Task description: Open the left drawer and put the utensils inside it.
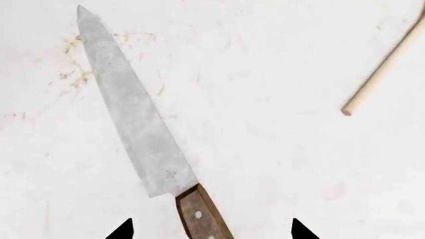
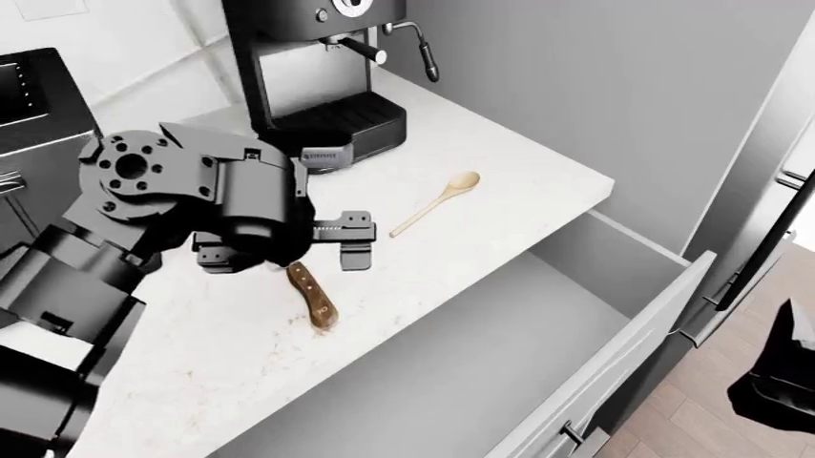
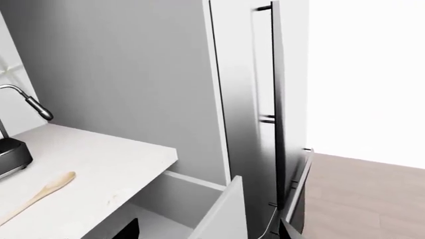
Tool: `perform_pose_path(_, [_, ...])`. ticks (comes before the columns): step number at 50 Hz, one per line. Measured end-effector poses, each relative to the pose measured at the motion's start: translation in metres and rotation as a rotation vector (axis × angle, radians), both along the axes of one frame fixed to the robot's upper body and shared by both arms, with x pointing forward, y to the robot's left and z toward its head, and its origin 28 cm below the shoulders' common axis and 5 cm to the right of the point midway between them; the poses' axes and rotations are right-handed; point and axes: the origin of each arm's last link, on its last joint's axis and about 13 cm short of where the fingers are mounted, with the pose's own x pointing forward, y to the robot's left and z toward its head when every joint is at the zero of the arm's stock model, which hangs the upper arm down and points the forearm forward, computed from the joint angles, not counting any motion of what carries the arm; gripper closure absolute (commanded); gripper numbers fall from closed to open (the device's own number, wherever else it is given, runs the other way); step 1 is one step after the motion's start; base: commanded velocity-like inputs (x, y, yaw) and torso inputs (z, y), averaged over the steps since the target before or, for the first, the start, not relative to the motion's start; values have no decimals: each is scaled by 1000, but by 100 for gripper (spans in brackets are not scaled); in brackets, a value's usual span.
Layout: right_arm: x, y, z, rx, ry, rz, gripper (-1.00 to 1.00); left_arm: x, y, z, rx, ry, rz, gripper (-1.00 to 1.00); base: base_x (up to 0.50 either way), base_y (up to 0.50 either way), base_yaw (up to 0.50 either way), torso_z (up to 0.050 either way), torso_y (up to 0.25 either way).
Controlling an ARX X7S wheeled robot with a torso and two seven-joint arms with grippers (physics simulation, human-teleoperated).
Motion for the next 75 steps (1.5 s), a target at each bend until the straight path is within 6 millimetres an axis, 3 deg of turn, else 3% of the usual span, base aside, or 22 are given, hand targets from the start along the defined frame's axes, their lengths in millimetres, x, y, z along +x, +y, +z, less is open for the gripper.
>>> perform_pose_path(15, [-2,-1,-1,8,-2,-1,-100,5,-2,-27,11,54,-5,-100,0,0,0,0,0])
perform_pose_path(30, [-2,-1,-3,15,-1,0,-100,8,-4,-29,-19,55,-20,-100,0,0,0,0,0])
perform_pose_path(31, [-2,-1,-4,15,-1,1,-100,8,-4,-29,-19,54,-21,100,0,0,0,0,0])
perform_pose_path(59, [-5,-2,-3,20,-9,4,-100,6,-7,-35,-14,6,-9,100,0,0,0,0,0])
perform_pose_path(75, [-3,-1,-2,21,-11,12,-100,-25,12,-28,-7,-48,-6,100,0,0,0,0,0])
